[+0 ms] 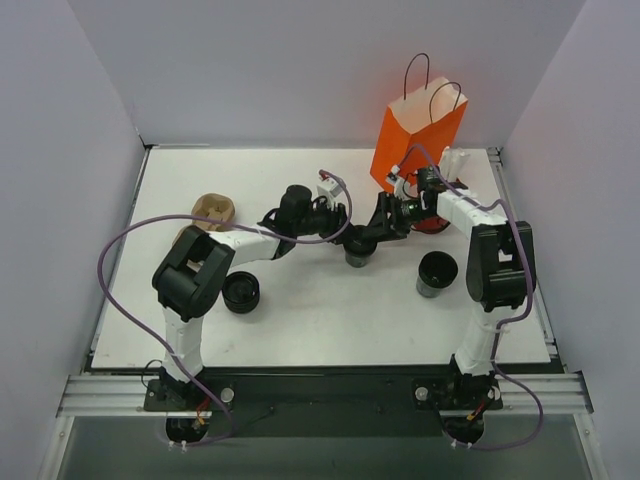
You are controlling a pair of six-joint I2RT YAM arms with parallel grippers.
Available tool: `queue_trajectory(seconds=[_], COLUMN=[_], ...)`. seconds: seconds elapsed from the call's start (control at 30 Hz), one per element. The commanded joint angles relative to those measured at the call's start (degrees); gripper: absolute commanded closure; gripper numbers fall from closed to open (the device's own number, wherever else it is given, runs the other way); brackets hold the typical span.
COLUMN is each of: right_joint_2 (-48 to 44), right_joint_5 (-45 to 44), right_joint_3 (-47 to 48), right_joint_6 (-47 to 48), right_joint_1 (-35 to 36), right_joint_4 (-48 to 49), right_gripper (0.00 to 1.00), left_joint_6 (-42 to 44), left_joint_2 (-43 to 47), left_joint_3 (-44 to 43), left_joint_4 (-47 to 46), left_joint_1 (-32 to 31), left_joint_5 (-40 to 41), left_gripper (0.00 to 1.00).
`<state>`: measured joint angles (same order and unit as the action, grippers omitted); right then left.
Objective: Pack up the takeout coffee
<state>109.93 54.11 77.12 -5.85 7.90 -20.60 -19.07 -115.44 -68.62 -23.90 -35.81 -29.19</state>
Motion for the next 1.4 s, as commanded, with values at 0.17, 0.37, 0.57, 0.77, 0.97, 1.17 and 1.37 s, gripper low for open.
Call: queue_trajectory(seconds=[0.17,0.37,0.57,0.77,0.97,1.17,1.37], right_joint_2=[1.6,-0.3,-4.5,-8.8,-12.5,-13.8,-14.7], right_joint_5=[0.7,-4.0,-9.5,-15.4,-22.3,-25.0,-29.0], right_joint_3=[-0.1,-4.9,-14.1,-23.7,-32.0,-36.2,-39.2], right_joint_6=[4.4,-0.7,-11.8,-23.5,-36.9,-42.2,-48.6], right_joint_1=[0.1,2.6,3.6,6.1,9.9,12.0,14.2], right_joint_4=[-5.5,-1.5,9.7,22.1,34.6,40.9,46.2], right_gripper=[0.69,0.76,0.76,0.76,0.76,0.76,0.76], left_joint_6=[10.0,5.8,-2.9,-9.0,-12.9,-16.4,-20.1], left_joint_2=[-7.9,-3.8,0.3,5.6,13.3,19.0,22.3], left_joint_3=[2.3,-3.4,-6.4,-4.3,2.4,6.4,10.1], left_joint_4=[26.6,30.6,29.4,25.8,20.6,16.8,12.2], left_joint_1=[-0.1,2.3,6.6,8.6,8.8,9.2,7.9], left_joint_5=[8.4,9.2,4.6,2.8,6.8,8.4,7.9], left_gripper=[0.52,0.41,0.31,0.27,0.27,0.2,0.2])
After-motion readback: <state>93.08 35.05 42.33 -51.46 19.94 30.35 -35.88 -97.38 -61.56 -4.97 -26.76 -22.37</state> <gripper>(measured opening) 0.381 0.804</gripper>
